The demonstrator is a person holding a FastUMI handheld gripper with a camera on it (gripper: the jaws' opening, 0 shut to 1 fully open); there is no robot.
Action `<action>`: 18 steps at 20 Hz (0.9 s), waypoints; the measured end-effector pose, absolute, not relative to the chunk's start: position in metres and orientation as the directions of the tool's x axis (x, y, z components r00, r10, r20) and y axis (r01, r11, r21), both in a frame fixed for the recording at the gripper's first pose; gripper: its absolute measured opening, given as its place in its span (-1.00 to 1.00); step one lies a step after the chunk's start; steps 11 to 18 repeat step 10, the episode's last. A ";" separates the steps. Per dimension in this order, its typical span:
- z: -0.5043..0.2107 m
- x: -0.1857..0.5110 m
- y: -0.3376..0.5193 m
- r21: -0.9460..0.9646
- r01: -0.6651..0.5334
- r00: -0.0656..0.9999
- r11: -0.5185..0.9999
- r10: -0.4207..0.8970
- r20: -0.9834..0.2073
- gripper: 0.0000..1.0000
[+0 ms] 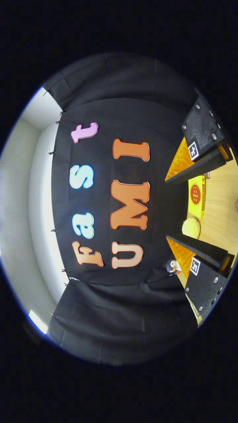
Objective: Open the storage box then place both shoes into the box .Put the left shoe in first, then the right shoe, with the right side of both shoes facing outward in a uniform manner.
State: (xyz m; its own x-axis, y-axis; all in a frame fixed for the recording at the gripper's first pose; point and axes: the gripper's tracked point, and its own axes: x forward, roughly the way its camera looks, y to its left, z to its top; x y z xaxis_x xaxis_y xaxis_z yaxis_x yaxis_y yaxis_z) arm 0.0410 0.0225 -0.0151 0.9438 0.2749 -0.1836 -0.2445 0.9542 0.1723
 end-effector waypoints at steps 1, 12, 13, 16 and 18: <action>-0.008 0.041 0.025 0.170 -0.255 0.945 0.952 0.283 -0.165 0.81; 0.034 0.034 0.039 0.121 -0.320 0.941 0.940 0.330 -0.077 0.86; 0.034 0.034 0.039 0.121 -0.320 0.941 0.940 0.330 -0.077 0.86; 0.034 0.034 0.039 0.121 -0.320 0.941 0.940 0.330 -0.077 0.86; 0.034 0.034 0.039 0.121 -0.320 0.941 0.940 0.330 -0.077 0.86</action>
